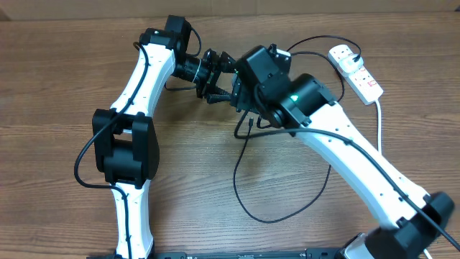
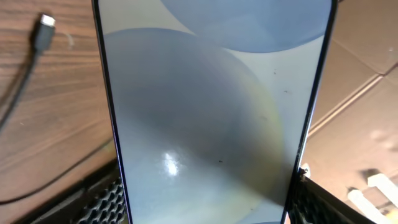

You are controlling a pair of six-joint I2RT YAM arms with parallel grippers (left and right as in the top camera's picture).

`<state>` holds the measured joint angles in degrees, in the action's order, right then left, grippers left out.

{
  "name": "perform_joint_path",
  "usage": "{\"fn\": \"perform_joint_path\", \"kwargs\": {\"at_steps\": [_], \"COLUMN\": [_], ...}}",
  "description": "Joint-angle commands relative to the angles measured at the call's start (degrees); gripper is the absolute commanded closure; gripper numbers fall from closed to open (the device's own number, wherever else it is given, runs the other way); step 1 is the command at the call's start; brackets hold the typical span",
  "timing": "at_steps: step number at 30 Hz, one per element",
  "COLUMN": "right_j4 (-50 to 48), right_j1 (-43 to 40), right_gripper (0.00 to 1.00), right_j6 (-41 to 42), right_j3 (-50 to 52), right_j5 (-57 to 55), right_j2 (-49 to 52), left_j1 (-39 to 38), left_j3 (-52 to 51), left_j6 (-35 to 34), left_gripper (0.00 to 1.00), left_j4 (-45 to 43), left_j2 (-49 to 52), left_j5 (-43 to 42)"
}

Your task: Plug charger to phone and switch on socket

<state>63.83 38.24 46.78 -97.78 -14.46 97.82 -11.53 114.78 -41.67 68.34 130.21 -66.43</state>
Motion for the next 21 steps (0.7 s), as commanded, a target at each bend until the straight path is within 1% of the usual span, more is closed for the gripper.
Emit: {"fn": "perform_joint_path", "kwargs": {"at_steps": [1,4,7,10,13,17,19,21], "right_j4": [-0.6,-2.0,-3.7,-5.9,-6.8,-6.9,-6.9,-7.1], "right_j1": [0.3,0.3,0.3,0.3,0.3,0.3,0.3,0.3], "right_gripper": [0.23,0.23,0.30,0.40,0.44,0.52,0.53,0.56], "right_j6": [2.9,2.3,2.2,-0.7,-1.0,-1.0,-1.0,-1.0], "right_j3": [-0.7,-0.7,-0.7,-0.7,-0.7,-0.7,-0.7,-0.7], "right_j5": [-1.7,1.0,0.3,0.2,0.1,-2.5,-3.7,-4.2], "right_j2": [3.0,4.0,4.1,4.1,4.2,4.2,4.2,4.2], "left_j1": [0.1,0.1,0.1,0.1,0.1,0.1,0.1,0.1], "left_j3": [1.7,1.7,1.7,1.7,1.7,1.7,1.7,1.7], "left_j6": [-0.8,-0.8,-0.8,-0.8,-0.8,-0.6,-0.6,-0.6], "left_gripper": [0.29,0.30,0.29,0.29,0.29,0.29,0.30,0.30], "left_j4": [0.2,0.2,0.2,0.2,0.2,0.2,0.2,0.2], "left_j2": [-0.2,-0.2,-0.2,-0.2,-0.2,-0.2,-0.2,-0.2], "left_j5": [-5.6,-5.6,-5.9,-6.9,-8.5,-8.0,-8.0,-8.2]}}
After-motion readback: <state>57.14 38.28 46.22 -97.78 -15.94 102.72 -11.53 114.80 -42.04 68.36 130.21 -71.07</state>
